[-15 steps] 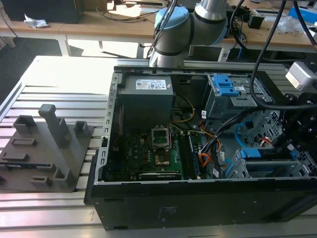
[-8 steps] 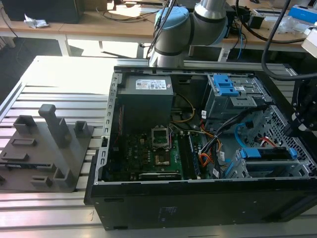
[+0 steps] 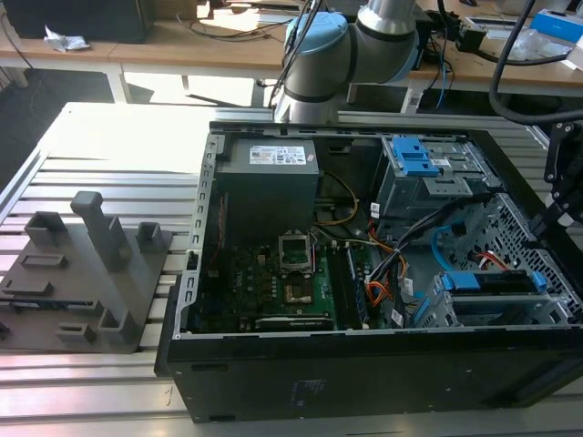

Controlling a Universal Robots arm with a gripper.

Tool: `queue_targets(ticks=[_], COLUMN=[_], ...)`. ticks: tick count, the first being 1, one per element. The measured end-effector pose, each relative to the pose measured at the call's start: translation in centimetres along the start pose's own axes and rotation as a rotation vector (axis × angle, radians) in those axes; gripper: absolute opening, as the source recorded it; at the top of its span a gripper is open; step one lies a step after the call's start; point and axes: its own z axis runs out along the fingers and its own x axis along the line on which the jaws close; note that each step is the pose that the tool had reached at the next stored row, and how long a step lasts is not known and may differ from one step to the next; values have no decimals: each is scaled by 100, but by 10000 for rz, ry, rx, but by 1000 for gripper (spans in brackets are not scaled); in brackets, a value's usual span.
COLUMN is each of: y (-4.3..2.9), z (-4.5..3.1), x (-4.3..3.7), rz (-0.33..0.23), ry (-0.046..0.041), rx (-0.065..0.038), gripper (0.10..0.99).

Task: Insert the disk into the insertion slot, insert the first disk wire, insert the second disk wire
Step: 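Insert the first disk wire, then insert the second disk wire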

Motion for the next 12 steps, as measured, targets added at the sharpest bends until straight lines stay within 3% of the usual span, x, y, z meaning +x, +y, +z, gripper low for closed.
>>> queue_targets(ticks=[9, 10, 11, 12], y=[1, 1, 1, 1], z=[-7, -8, -9, -10], x=[0, 0, 0, 0], rz=[0, -1, 0, 0], ry=[0, 0, 0, 0], rx=[0, 0, 0, 0], gripper=[114, 173, 302, 302])
